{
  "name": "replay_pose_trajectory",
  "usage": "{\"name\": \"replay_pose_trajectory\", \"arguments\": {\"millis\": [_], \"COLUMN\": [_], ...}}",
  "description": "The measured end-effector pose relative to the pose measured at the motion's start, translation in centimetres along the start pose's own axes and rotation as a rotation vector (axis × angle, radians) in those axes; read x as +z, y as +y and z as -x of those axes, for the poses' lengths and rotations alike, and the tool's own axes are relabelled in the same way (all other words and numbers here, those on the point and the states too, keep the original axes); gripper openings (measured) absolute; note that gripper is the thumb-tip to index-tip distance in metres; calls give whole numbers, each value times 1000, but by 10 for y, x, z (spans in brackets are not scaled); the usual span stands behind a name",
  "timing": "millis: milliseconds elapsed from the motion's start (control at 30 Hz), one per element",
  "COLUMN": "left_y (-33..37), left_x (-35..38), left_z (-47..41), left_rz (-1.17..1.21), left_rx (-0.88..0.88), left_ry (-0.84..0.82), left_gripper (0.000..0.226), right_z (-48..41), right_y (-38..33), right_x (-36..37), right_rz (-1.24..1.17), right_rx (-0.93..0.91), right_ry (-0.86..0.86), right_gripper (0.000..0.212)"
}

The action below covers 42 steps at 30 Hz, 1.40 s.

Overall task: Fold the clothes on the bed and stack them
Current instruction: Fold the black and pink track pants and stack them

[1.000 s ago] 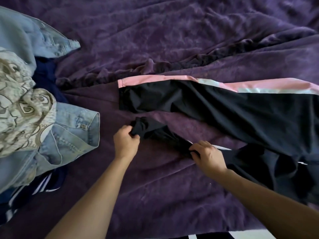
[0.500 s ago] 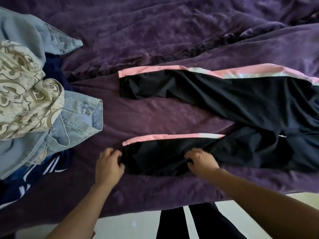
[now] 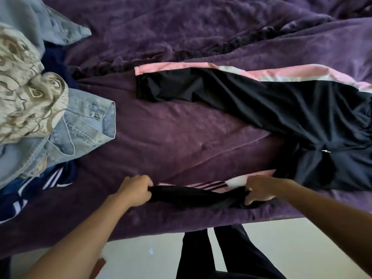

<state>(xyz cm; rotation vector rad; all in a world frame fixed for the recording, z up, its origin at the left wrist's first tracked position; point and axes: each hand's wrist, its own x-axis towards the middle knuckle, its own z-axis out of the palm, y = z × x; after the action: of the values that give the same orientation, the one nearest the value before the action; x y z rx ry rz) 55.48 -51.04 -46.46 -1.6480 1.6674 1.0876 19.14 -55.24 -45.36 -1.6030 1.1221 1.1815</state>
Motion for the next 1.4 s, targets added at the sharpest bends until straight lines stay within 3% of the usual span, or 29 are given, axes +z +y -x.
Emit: {"name": "replay_pose_trajectory", "arguments": {"millis": [67,100,200,267,333,400,467,600,700,800,967,1100,1267,1400], "left_y": [-15,-23,-49,-65,-63,-39,1,94,166,228,323,381,408,396], "left_x": [-24,-34,-49,-46,-38,-30,-16,18,34,44,64,79,85,88], "left_z": [12,14,-6,-27,-37,-39,-38,-26,-16,-17,-41,-79,-118,-98], "left_rz": [340,468,747,711,498,300,175,75,55,-37,-196,-300,-253,-205], "left_rx": [-80,-121,-322,-469,-600,-526,-308,50,208,298,350,272,162,142], "left_ry": [-190,-196,84,340,510,655,741,568,418,342,310,342,573,609], "left_gripper": [8,6,3,17,38,38,29,18,12,21,36,60,29,27], "right_z": [6,2,-21,-36,-42,-39,-35,-12,17,43,52,29,13,32], "right_y": [6,10,11,0,-11,-15,-7,44,106,172,279,351,420,451], "right_x": [-29,-44,-85,-106,-113,-98,-61,22,62,82,107,124,142,145], "right_rz": [-66,-107,-302,-365,-372,-356,-344,-349,-323,-300,-154,-50,71,1], "right_rx": [-27,-36,-53,-33,7,12,-2,141,333,489,585,519,296,146], "right_ry": [89,206,662,856,952,1036,1027,795,676,669,701,696,1043,1121], "right_gripper": [38,37,31,35,44,40,35,39,39,42,41,59,47,41]}}
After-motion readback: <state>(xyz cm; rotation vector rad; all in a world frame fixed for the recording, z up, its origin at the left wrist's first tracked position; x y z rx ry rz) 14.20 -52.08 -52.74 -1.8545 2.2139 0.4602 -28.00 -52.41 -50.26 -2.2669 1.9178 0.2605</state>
